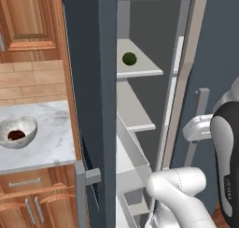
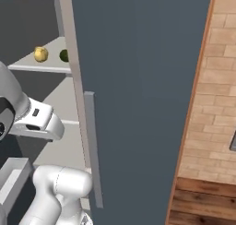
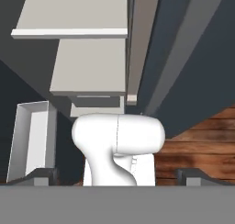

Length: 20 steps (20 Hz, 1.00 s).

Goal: Take the potato, steak, and lime from the freezer and place them in the bowl on the counter.

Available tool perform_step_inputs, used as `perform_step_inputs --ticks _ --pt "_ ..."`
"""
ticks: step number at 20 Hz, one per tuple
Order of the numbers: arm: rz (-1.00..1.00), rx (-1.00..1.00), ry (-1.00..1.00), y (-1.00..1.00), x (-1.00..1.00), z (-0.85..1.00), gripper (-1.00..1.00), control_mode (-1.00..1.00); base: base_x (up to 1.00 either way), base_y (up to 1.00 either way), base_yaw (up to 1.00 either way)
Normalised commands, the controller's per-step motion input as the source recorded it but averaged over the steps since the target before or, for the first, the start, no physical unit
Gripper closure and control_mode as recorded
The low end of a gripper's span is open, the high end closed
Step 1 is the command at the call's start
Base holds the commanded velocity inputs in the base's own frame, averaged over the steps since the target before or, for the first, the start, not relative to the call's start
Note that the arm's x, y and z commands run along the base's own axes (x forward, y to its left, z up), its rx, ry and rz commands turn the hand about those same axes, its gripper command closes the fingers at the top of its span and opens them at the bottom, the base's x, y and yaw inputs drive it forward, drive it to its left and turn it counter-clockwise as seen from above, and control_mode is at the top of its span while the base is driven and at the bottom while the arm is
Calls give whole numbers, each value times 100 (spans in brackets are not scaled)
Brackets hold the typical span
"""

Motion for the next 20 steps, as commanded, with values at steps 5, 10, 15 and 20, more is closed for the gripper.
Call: perform_step_inputs --ticks 5,10,15,20 --pt "0 0 0 0 0 0 -100 100 17 44 0" --pt "0 0 0 0 0 0 -100 100 23 46 0" --pt "0 0 0 0 0 0 -100 100 31 34 1" --pt "0 0 0 0 0 0 -100 100 48 13 0"
